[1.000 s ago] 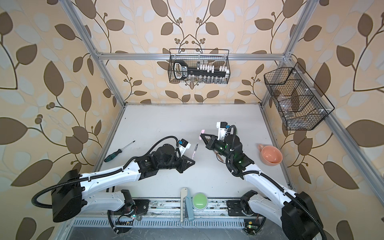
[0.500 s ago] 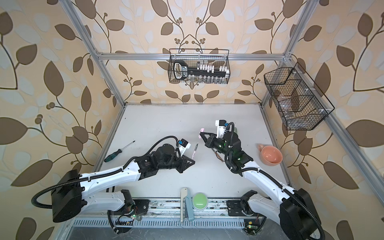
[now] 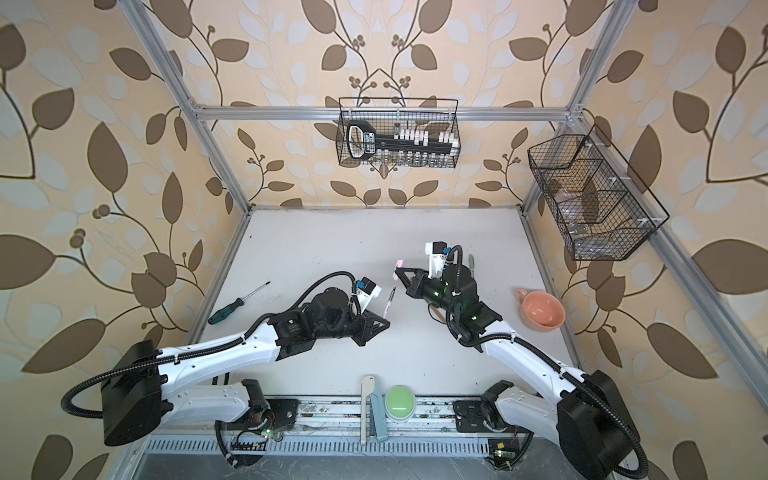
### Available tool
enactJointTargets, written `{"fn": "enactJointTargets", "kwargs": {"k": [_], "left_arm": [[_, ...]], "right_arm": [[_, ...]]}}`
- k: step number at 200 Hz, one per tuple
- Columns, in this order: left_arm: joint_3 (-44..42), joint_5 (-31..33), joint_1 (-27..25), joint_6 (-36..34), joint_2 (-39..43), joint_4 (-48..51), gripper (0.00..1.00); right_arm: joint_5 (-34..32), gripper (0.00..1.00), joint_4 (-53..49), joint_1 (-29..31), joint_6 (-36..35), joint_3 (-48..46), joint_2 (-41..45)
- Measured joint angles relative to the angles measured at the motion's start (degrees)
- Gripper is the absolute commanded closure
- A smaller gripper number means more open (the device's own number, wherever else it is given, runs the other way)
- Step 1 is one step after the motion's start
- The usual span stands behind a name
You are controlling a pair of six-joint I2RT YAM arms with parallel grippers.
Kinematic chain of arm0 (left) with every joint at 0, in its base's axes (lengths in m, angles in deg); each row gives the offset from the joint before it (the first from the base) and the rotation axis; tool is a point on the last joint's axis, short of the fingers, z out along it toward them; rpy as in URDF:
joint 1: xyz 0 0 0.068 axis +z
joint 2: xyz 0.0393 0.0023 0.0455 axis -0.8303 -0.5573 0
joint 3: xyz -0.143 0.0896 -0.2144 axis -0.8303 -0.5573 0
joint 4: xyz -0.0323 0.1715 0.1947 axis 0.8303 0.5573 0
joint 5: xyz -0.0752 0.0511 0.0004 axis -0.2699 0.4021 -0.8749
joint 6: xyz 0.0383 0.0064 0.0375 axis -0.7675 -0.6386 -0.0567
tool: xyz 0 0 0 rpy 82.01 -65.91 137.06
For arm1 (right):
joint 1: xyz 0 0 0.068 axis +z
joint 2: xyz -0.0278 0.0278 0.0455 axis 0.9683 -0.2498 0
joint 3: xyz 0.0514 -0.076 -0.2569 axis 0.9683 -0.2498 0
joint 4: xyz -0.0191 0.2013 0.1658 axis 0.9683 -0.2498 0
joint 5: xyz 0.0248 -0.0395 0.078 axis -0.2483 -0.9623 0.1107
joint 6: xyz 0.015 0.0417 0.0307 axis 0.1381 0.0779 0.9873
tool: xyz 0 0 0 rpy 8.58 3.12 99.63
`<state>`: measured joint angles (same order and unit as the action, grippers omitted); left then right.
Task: Insert the pens into the pen caps
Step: 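Align the pink cap above the nib held by the left gripper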
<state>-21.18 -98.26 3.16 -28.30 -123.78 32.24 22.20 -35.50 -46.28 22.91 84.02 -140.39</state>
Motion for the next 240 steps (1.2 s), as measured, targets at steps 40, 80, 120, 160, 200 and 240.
{"fn": "enactJointTargets", "kwargs": {"k": [40, 80, 120, 160, 200, 240], "left_arm": [[0.0, 0.0, 0.0, 0.0, 0.0, 0.0, 0.96], [0.0, 0.1, 0.0, -0.1, 0.1, 0.1, 0.96], [0.0, 0.5, 0.0, -0.3, 1.2, 0.3, 0.96], [0.0, 0.5, 0.0, -0.4, 2.1, 0.4, 0.96], [-0.1, 0.5, 0.0, -0.4, 2.3, 1.3, 0.96], [-0.1, 0.5, 0.0, -0.4, 2.3, 1.5, 0.96]], "right_arm": [[0.3, 0.95, 0.1, 0.0, 0.2, 0.0, 0.2], [0.9, 0.95, 0.1, 0.5, 0.6, 0.0, 0.5], [0.9, 0.95, -0.2, 1.5, 0.6, 0.0, 1.4], [0.4, 0.95, -1.4, 1.5, 0.3, 0.0, 2.2], [0.4, 0.96, -1.3, 1.5, 0.4, 0.0, 2.4], [0.4, 0.95, -1.3, 1.3, 0.4, 0.0, 3.7]]}}
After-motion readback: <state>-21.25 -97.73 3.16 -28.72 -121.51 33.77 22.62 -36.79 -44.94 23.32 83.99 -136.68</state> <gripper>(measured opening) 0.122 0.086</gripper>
